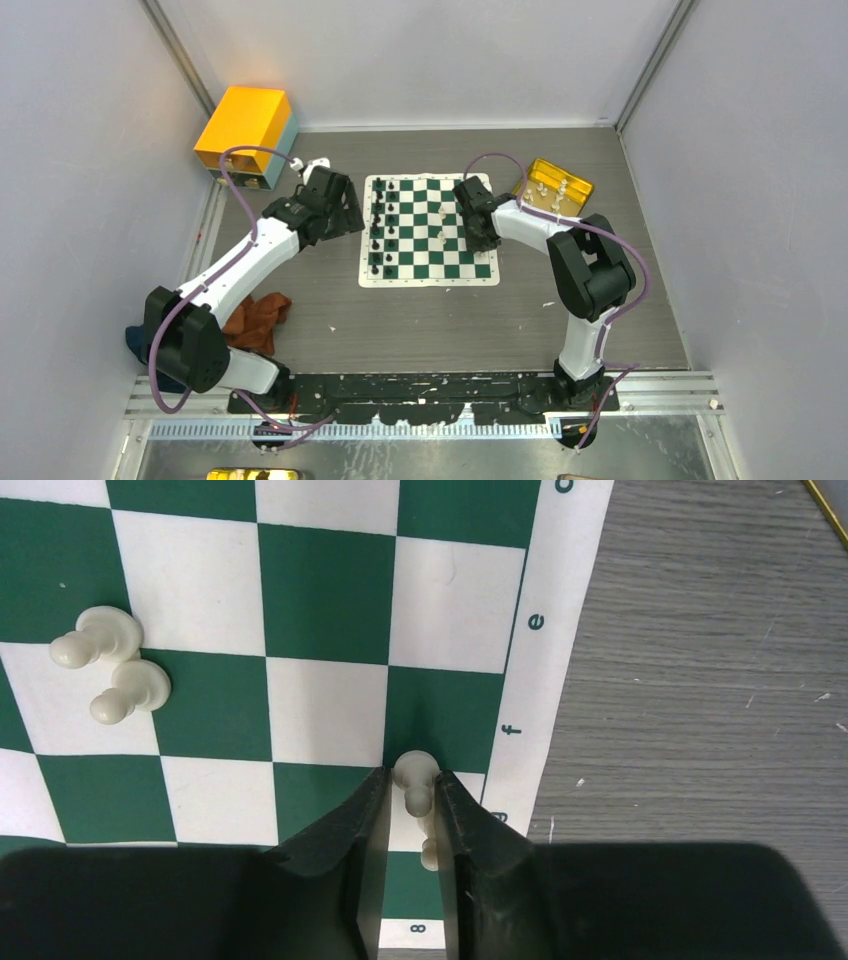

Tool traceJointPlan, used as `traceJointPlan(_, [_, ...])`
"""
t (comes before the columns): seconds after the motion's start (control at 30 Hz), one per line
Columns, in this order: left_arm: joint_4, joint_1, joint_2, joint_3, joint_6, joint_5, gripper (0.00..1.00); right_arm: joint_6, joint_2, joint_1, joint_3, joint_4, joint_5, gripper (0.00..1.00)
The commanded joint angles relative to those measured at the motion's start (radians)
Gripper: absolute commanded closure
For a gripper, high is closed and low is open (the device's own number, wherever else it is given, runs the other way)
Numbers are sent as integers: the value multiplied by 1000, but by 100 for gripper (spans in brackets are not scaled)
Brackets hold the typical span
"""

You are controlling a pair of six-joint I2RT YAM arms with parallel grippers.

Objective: Set up the chess pieces on the board
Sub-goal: Pick up the chess piece from the chessboard.

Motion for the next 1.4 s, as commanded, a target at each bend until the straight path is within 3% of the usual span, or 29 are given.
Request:
traceJointPlan(0.0, [28,5,-19,17,7,-20,16,-7,-6,2,39,27,6,73])
traceJointPlan(0.33, [27,6,-12,23,10,-20,16,-19,-9,1,56,14,24,83])
traceJointPlan(0.57, [25,6,-15,21,8,-19,16,-30,-17,1,67,-2,34,96])
traceJointPlan(1.37, [20,6,-33,7,-1,-8,16,34,-51,66,56,-61,-57,99])
